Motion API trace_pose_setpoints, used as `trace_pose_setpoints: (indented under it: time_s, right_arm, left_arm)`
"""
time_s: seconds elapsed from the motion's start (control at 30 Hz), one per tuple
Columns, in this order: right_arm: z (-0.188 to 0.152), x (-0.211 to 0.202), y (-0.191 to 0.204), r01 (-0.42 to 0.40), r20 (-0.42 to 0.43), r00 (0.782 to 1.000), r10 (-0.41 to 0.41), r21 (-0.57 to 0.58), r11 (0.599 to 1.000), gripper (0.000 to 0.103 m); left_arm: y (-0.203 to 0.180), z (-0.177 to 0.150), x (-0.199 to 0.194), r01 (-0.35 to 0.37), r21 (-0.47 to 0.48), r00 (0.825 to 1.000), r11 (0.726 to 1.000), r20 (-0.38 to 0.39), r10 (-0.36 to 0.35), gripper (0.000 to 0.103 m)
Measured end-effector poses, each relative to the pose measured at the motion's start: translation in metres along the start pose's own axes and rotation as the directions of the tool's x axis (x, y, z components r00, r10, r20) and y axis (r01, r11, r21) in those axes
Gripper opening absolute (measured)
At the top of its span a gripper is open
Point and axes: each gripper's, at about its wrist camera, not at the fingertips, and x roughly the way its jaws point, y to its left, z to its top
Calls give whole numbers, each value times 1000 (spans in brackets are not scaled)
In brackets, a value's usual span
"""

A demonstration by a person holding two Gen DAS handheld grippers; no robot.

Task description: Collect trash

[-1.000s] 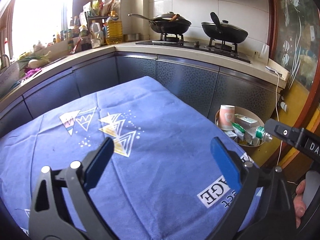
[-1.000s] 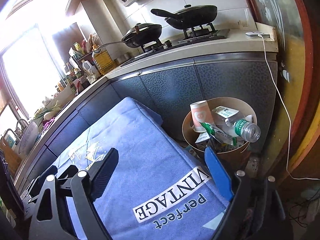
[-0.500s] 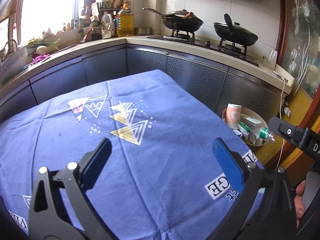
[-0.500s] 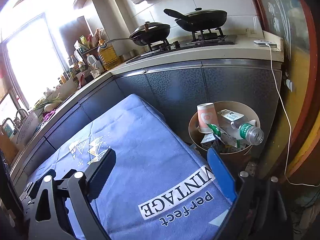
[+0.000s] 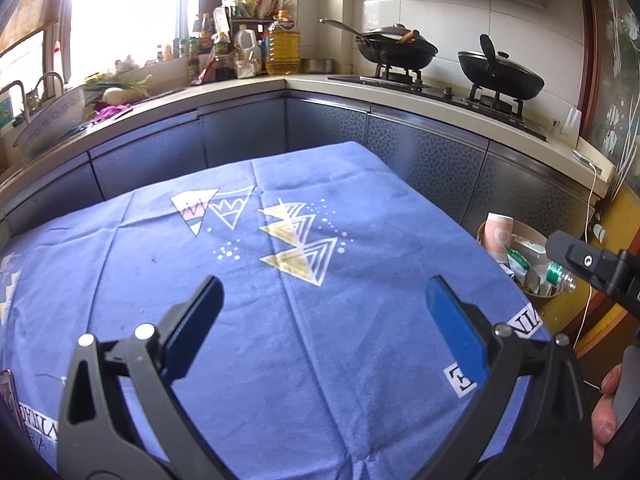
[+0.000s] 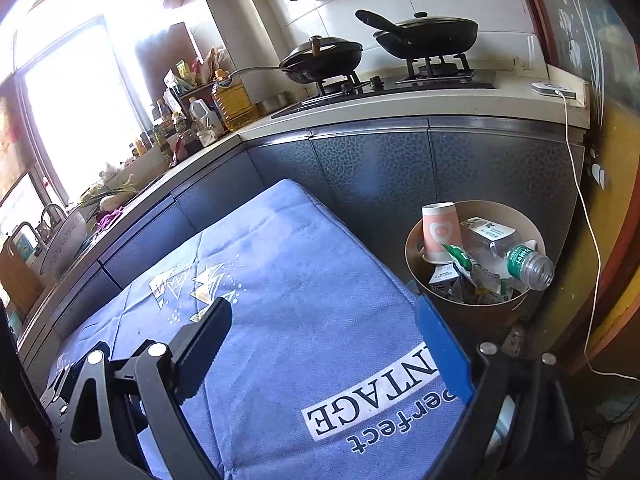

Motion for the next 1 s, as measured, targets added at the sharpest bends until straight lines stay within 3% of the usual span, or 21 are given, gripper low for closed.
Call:
trace_pose_setpoints:
  time_s: [0.43, 1.0]
  right_arm:
    - [1, 2, -3, 22, 12, 1000, -22, -13, 1000, 91]
    - [-3, 4, -9, 21, -4, 1000, -21, 22, 1000, 91]
  left_arm:
    - [-4, 0, -3, -54, 22, 998, 998, 28, 53, 97]
    - [-1, -1, 0, -80, 12, 997, 997, -19, 80, 97]
